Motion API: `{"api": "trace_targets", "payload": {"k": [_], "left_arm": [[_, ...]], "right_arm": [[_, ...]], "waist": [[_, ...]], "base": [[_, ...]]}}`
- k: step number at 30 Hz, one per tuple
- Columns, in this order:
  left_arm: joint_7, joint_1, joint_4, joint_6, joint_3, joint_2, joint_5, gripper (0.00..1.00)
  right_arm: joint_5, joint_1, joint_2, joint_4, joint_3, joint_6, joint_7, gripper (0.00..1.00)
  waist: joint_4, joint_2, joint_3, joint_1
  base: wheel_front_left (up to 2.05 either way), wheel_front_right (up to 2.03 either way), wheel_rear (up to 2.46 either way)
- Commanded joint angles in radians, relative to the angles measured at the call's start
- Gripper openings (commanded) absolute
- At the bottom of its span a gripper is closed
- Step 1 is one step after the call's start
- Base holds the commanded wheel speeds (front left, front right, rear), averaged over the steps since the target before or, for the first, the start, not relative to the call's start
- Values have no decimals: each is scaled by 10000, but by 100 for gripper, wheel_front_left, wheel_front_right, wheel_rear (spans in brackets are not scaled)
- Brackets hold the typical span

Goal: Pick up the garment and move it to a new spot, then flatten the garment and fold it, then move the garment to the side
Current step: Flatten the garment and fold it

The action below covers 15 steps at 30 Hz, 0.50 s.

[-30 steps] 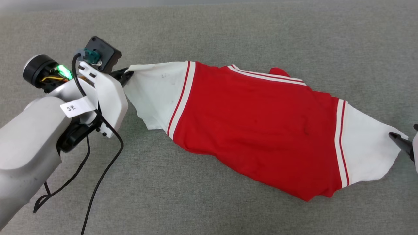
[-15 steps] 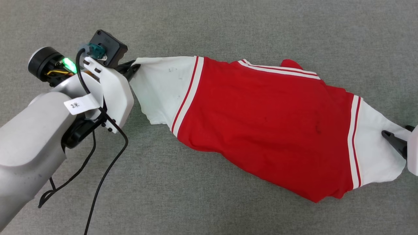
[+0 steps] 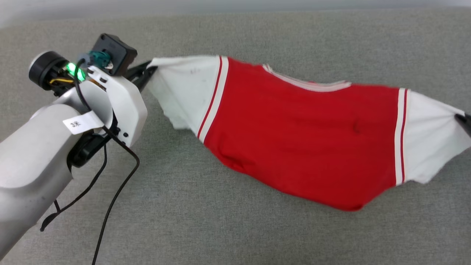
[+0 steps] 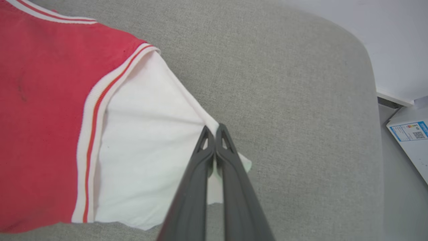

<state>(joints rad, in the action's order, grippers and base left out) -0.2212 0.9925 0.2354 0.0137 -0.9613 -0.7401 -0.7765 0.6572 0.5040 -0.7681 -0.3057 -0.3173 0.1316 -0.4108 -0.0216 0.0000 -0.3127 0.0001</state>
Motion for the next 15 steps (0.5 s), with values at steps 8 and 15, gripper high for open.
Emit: {"api": "trace_targets", "payload": {"k": [8, 15], "left_arm": [[1122, 41, -926, -549, 435, -369, 508, 0], [1841, 379, -2064, -1171, 976, -693, 906, 0]], "right_arm": [[-532, 161, -349, 914, 768, -18, 1255, 0], [-1331, 334, -3, 1946, 2091, -18, 1773, 0]], "waist": [[-72, 0, 912, -1], [-66, 0, 1467, -1]], "base": [[0, 0, 0], [0, 0, 0]]}}
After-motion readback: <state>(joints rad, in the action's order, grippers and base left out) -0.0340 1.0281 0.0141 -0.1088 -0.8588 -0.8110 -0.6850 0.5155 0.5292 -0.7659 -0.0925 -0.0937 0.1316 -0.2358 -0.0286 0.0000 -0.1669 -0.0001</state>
